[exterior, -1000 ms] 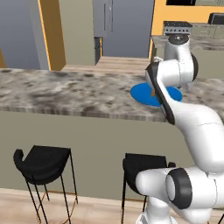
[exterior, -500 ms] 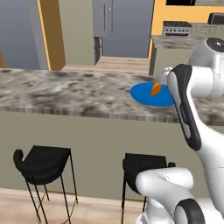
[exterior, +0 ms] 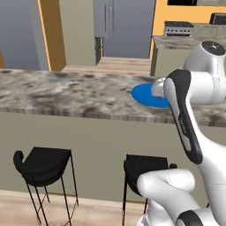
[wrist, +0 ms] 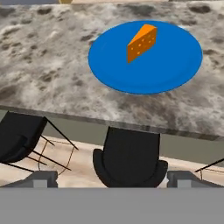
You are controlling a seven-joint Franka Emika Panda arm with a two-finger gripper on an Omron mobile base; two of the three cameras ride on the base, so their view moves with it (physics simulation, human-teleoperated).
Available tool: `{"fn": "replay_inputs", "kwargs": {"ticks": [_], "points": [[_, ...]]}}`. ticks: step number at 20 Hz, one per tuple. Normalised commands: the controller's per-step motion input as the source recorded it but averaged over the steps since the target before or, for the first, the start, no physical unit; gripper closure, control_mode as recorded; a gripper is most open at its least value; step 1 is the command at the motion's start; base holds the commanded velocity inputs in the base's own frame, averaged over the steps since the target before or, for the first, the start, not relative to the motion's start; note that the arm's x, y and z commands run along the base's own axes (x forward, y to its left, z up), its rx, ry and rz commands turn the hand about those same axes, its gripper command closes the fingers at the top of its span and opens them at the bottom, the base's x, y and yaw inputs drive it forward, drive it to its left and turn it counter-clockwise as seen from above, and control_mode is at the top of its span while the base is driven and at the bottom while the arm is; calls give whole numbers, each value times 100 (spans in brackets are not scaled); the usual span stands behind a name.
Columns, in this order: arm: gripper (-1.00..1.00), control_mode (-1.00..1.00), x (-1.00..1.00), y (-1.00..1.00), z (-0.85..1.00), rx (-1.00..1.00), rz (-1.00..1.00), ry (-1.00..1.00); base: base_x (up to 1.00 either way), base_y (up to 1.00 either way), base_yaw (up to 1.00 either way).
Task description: Take the cheese, chicken drumstick, and tomato from the fridge and place them on the plate on the dining counter to create an appetizer plate.
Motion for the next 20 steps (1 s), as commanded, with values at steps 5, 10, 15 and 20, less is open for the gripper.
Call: {"fn": "replay_inputs", "kwargs": {"ticks": [5,10,15,20], "points": [[-100,100,-20,3,0,-1,0,0,-80,-2,-3],[-100,100,0,0,0,0,0,0,-100,-78,-10],[-100,100,0,0,0,0,0,0,-97,-100,-22],[-100,100,0,0,0,0,0,0,-68,-100,-23]]}}
